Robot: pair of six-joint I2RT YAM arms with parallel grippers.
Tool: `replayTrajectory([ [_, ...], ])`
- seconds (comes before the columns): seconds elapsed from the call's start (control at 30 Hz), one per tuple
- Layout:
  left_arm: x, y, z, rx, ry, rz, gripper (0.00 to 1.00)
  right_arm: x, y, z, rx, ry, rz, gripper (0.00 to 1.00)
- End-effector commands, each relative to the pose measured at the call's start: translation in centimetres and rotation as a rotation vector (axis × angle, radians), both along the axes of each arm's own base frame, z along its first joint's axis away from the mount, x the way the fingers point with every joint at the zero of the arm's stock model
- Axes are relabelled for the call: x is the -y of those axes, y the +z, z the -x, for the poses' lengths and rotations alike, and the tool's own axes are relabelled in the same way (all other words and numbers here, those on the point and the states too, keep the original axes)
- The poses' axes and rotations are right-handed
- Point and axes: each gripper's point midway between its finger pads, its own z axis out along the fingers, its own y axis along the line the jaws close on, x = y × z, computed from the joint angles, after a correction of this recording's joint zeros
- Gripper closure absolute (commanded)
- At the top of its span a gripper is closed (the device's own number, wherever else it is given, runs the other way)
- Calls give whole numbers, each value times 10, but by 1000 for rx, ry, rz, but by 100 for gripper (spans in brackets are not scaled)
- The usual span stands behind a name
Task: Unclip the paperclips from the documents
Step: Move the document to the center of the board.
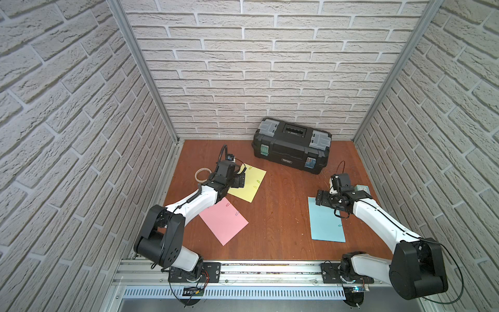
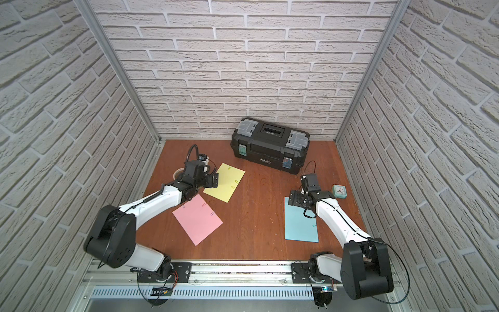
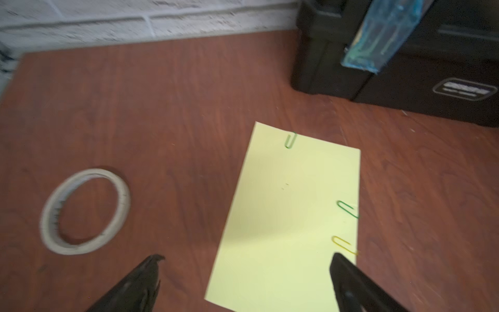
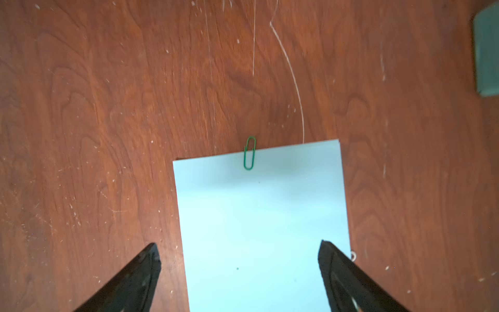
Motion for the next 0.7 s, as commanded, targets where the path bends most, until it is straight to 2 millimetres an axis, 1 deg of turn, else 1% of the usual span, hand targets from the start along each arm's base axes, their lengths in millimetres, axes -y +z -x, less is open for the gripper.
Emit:
replayTrajectory([
  [0.0,28,-9,9,-108,-24,88,2,-15,-14,19,-110,-63,-114,10],
  [0.03,36,-8,9,-112,-46,99,2,-17,-18,20,-117,-72,-130,10],
  [0.13,55,-8,8,-133,-90,118,2,-22,-28,23,-140,-85,-161,12],
  [0.27,68,-9,9,-159,-120,139,2,-32,-37,25,-168,-81,-187,14],
  [0.37,73,-9,9,-164,-132,147,2,-43,-45,26,-190,-75,-202,14],
  [0.47,74,-10,9,-172,-136,141,2,-58,-53,26,-218,-70,-233,14],
  [0.6,74,-11,11,-177,-141,138,2,-83,-61,22,-232,-47,-268,14],
  [0.67,72,-13,13,-184,-139,132,2,-98,-62,15,-232,-26,-288,14],
])
